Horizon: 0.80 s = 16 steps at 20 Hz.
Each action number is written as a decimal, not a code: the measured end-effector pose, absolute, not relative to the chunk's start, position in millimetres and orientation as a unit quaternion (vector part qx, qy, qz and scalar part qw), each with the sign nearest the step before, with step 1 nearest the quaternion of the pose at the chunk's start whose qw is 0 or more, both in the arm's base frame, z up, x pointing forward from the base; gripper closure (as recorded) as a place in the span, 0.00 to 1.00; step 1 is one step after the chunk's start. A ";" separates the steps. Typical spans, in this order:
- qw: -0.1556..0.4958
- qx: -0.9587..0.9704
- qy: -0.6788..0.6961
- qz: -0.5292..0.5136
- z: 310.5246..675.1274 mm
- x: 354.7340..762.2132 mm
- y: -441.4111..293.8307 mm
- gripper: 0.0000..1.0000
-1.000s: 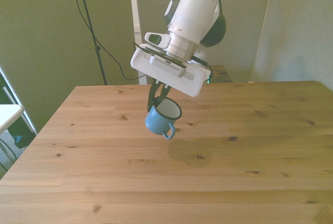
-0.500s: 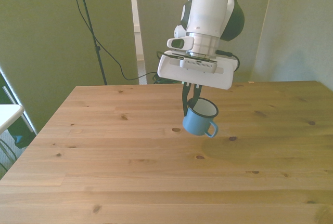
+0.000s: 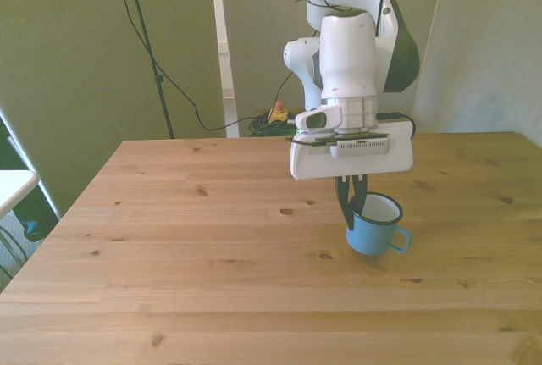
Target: Flip the mug upright
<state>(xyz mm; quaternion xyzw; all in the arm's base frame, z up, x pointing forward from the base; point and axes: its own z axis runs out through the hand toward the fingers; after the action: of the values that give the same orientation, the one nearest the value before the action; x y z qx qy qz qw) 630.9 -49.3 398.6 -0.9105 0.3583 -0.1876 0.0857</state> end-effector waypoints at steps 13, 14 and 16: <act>0.090 -0.919 0.339 -0.182 381.6 642.7 -45.1 1.00; 0.089 -0.919 0.339 -0.182 381.4 642.6 -44.9 0.00; 0.088 -0.919 0.338 -0.182 381.3 642.6 -44.4 0.00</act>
<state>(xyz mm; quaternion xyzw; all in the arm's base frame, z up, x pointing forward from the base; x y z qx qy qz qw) 642.6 -44.4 381.3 -0.9193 0.3376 -0.1818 0.0883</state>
